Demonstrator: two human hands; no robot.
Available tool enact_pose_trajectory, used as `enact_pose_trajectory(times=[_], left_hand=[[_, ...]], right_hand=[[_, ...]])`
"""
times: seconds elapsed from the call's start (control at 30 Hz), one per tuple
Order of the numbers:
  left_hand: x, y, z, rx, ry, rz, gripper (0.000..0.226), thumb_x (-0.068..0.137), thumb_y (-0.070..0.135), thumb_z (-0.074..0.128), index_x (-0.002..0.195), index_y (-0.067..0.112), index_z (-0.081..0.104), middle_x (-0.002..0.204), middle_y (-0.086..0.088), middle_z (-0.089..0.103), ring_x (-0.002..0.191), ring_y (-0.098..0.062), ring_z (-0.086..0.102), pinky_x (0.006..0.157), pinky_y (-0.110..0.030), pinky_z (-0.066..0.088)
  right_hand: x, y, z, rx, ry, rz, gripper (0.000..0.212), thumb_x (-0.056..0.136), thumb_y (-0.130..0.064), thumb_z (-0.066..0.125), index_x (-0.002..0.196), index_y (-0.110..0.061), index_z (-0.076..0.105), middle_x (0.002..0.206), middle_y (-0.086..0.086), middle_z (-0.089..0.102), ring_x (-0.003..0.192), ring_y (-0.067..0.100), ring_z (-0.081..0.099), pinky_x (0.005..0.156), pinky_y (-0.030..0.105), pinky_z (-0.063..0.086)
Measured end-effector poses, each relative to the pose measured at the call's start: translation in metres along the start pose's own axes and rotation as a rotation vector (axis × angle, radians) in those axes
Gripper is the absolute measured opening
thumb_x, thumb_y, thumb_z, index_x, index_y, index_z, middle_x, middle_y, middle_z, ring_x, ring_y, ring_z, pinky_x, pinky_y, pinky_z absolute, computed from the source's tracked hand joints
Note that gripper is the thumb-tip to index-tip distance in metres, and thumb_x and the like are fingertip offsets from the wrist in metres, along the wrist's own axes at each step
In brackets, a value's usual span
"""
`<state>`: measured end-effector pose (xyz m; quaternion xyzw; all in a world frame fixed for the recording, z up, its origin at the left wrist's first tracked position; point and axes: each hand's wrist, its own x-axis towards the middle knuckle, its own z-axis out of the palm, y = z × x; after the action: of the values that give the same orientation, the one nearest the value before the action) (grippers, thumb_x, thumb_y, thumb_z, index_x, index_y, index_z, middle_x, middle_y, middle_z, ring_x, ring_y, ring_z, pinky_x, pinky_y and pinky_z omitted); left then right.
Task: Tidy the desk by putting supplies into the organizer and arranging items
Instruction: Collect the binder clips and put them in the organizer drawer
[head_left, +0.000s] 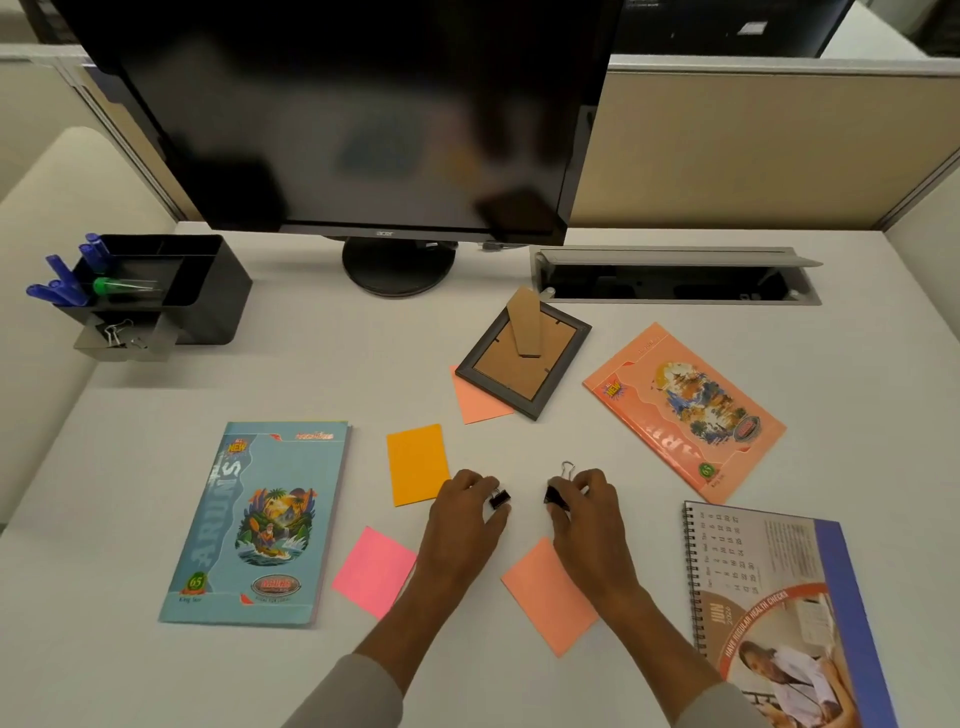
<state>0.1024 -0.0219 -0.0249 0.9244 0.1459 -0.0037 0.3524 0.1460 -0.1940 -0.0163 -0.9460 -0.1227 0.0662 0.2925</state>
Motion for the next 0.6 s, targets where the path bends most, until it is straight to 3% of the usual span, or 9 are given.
enact_pose_trajectory(times=[0.1,0.33,0.47,0.6], left_hand=[[-0.001,0.001,0.000,0.021,0.017,0.023,0.030,0.097,0.027,0.062,0.125,0.017,0.069,0.116,0.001,0.064,0.111,-0.016,0.055,0.089,-0.017,0.036],[-0.005,0.001,-0.001,0.193,-0.016,0.142,0.024,0.097,0.011,0.062,0.119,0.010,0.071,0.117,-0.008,0.068,0.108,-0.027,0.061,0.085,-0.032,0.052],[-0.004,-0.004,0.000,0.186,-0.011,0.167,0.021,0.082,0.002,0.076,0.103,0.008,0.073,0.099,-0.009,0.071,0.086,-0.026,0.068,0.069,-0.031,0.057],[0.000,-0.006,-0.002,0.173,0.030,0.161,0.009,0.090,0.004,0.068,0.098,0.005,0.072,0.093,-0.010,0.069,0.081,-0.027,0.066,0.067,-0.033,0.054]], right_hand=[[0.000,-0.005,0.002,0.037,-0.041,-0.014,0.017,0.096,-0.010,0.059,0.110,-0.016,0.066,0.109,0.000,0.046,0.097,0.019,0.050,0.081,0.034,0.053],[0.004,-0.014,0.006,0.263,-0.059,-0.066,0.028,0.095,-0.004,0.058,0.117,-0.021,0.064,0.136,-0.002,0.045,0.111,0.012,0.059,0.099,0.026,0.051],[0.007,-0.019,0.006,0.380,-0.032,-0.019,0.031,0.093,-0.002,0.062,0.118,-0.019,0.064,0.117,-0.004,0.065,0.106,0.007,0.062,0.096,0.026,0.054],[0.011,-0.020,0.007,0.432,-0.056,0.044,0.034,0.089,0.000,0.066,0.116,-0.022,0.065,0.113,-0.007,0.067,0.105,0.006,0.064,0.092,0.013,0.050]])
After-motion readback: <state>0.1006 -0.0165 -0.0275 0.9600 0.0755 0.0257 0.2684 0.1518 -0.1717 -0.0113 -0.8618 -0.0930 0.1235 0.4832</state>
